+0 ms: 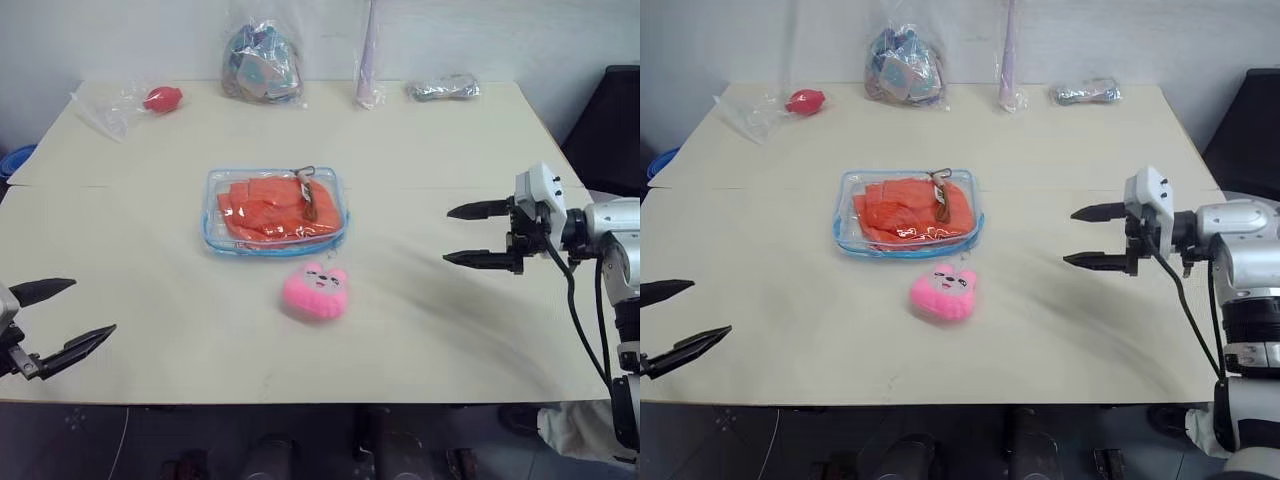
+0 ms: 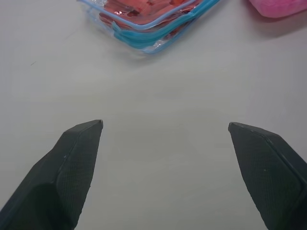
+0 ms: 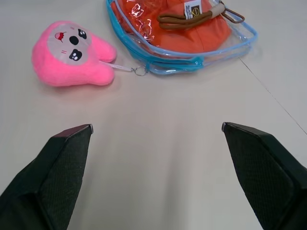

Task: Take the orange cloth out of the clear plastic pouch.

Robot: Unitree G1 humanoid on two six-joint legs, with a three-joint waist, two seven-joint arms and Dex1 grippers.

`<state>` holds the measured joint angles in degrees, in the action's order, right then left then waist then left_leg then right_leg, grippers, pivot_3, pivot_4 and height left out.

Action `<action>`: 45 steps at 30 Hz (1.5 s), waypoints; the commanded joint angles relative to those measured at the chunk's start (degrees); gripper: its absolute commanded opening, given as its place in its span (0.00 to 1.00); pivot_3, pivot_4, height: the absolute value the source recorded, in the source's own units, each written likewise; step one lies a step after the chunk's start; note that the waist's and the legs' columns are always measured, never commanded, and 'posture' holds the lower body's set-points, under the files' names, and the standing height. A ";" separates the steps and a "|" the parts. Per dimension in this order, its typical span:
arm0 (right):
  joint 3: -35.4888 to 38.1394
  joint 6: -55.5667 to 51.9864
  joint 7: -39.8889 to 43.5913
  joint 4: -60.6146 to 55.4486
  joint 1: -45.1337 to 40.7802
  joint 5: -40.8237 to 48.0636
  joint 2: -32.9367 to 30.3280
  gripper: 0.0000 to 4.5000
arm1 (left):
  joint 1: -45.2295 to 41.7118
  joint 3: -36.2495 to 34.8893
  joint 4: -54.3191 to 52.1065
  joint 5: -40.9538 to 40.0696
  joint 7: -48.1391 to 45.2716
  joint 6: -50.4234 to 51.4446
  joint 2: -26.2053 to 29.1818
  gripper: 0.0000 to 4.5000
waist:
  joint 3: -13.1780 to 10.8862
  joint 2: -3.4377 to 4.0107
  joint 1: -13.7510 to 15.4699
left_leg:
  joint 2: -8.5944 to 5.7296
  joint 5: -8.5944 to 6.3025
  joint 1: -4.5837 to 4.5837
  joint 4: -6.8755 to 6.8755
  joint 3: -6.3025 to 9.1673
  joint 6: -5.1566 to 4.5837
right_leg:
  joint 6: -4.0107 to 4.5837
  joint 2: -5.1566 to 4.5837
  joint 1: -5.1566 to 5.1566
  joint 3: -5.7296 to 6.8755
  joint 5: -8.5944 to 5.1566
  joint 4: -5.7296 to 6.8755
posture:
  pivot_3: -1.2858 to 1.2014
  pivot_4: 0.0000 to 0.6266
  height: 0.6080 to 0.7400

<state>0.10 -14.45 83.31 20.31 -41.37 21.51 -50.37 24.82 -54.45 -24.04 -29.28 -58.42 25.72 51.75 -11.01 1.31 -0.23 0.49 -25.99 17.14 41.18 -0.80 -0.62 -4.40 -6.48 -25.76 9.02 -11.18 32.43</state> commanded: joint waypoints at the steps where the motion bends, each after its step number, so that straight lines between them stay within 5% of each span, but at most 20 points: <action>1: 1.19 -2.82 -1.70 -5.38 0.50 1.35 0.40 1.00 | -1.24 0.23 -0.72 0.15 0.80 0.00 0.73 0.99 | 0.00 0.00 0.01 | 0.01 0.00 0.00 0.00 0.00 0.01 | 0.00 0.01 0.00 0.01 0.00 0.00 | 0.52 0.24 1.00; 30: 2.57 -8.21 -10.11 -14.38 4.59 1.64 1.82 1.00 | -5.61 4.36 -1.70 -0.34 2.98 4.45 0.00 0.99 | 0.00 0.00 0.02 | 0.06 -0.03 -0.01 0.01 -0.64 0.06 | 0.00 0.14 -0.13 -0.12 0.00 0.07 | 0.52 0.24 1.00; 38: -2.87 -6.00 -24.50 -20.68 0.30 -2.12 16.69 1.00 | -16.37 8.10 -14.06 -19.47 14.80 19.80 -1.09 0.99 | 0.02 -0.04 -0.13 | 0.11 -0.02 -0.05 0.04 -0.69 0.11 | 0.02 0.13 -0.30 -0.37 0.01 0.31 | 0.52 0.24 1.00; 45: -10.72 -5.30 -35.33 -10.50 -7.22 -9.36 32.24 1.00 | -26.39 15.92 -14.51 -22.75 20.67 21.52 0.56 0.99 | 0.07 -0.12 -1.34 | -0.28 0.05 -0.03 0.05 -1.09 0.22 | 0.13 0.22 -0.75 -0.77 -0.01 0.76 | 0.52 0.24 1.00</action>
<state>-9.60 -21.13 50.11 8.18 -47.46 13.86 -19.24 -0.56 -38.59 -38.28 -51.37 -38.65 47.67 50.87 -10.94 1.19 -1.57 0.19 -25.94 17.11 41.22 -1.90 -0.40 -4.27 -6.26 -26.51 8.24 -11.19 33.20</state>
